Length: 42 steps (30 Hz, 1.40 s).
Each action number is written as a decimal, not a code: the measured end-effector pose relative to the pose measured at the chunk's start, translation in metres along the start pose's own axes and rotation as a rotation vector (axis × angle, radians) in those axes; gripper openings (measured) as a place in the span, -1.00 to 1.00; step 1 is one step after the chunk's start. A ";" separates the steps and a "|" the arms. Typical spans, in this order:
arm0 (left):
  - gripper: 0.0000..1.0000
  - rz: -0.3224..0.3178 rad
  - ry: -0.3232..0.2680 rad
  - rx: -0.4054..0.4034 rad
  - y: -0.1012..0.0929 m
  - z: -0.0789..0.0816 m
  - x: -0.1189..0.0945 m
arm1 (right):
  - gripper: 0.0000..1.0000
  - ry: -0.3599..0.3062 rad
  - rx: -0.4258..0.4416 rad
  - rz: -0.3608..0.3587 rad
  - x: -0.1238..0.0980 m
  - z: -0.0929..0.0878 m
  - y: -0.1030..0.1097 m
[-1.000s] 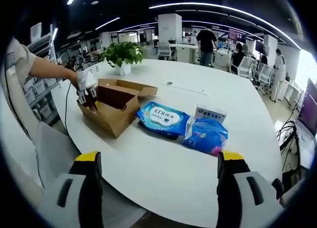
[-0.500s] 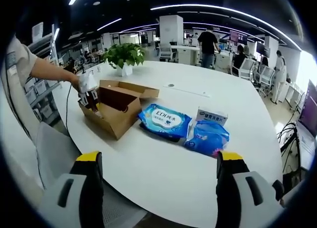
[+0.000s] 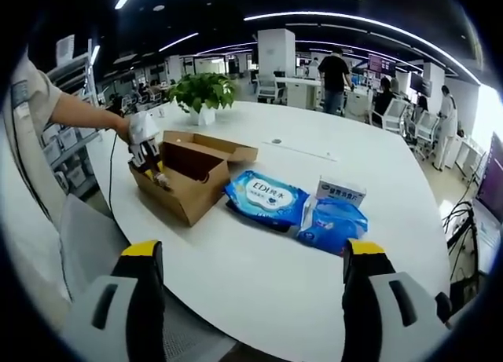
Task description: Operate the shoe box by opening the lid, removing the specified soft item, and placing it in the target area until the item is outside and the box remains undamaged.
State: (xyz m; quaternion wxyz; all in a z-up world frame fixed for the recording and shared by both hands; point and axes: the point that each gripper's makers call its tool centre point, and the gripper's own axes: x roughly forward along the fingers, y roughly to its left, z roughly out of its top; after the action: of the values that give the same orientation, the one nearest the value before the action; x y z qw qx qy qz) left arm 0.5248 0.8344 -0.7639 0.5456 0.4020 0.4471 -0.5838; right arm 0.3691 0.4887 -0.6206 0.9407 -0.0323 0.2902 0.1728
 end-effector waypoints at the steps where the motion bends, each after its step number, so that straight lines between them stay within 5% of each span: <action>1: -0.65 0.003 -0.009 -0.006 0.000 0.003 -0.002 | 0.79 -0.001 -0.001 0.001 0.000 0.001 0.000; 21: -0.64 0.043 -0.131 0.012 -0.018 0.041 -0.034 | 0.58 -0.041 -0.071 0.103 0.012 0.014 0.033; 42: -0.64 0.046 -0.234 0.137 -0.055 0.088 -0.055 | 0.19 -0.078 -0.141 0.211 0.029 0.028 0.067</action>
State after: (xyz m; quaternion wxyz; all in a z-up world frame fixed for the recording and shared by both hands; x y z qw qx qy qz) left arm 0.4760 0.7655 -0.6825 0.5787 0.3776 0.3300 -0.6432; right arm 0.3830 0.5653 -0.6111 0.9233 -0.0609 0.2422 0.2916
